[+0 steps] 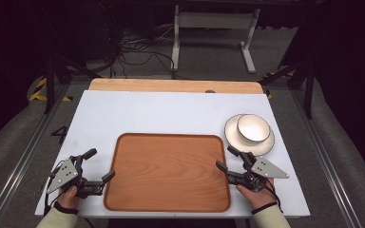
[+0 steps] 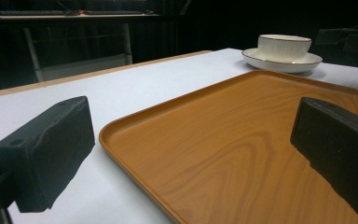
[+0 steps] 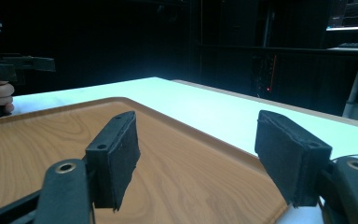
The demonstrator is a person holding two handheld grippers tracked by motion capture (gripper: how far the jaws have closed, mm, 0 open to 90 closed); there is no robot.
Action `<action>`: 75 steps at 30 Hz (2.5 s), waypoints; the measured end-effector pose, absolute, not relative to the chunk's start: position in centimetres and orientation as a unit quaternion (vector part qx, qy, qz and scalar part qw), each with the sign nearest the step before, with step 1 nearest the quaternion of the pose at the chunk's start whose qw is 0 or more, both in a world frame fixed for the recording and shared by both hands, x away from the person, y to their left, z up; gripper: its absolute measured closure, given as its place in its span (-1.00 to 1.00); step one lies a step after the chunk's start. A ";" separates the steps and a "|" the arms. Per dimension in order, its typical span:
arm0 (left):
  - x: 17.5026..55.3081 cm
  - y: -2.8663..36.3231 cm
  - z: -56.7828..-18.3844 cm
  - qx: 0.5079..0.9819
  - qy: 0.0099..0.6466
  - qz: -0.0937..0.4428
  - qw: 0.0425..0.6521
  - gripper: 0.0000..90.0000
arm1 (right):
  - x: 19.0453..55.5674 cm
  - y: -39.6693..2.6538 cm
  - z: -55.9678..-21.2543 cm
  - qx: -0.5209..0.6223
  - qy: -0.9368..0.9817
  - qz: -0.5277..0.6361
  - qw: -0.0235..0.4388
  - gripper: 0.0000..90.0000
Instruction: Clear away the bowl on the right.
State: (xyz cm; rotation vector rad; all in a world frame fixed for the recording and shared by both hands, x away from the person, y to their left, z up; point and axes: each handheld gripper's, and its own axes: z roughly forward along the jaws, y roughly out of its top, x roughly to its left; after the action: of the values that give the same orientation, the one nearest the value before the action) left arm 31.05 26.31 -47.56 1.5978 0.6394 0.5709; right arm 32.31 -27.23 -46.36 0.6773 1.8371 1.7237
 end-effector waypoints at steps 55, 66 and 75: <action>31.3 26.2 -47.5 0.700 0.288 0.244 0.606 -0.99 | 32.9 -26.5 -40.5 0.267 0.701 0.610 0.255 -0.26; 31.2 26.2 -47.5 0.701 0.286 0.246 0.605 -0.99 | 34.6 -27.1 -39.4 0.274 0.708 0.601 0.250 -0.27; 31.1 26.2 -47.5 0.699 0.285 0.252 0.606 -0.99 | 36.3 -28.3 -38.1 0.281 0.712 0.590 0.258 -0.22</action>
State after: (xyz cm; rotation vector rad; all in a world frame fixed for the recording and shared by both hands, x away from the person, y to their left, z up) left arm 31.13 26.15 -47.47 1.6153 0.6579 0.5827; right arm 36.29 -28.25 -38.13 0.7629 1.9294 1.6000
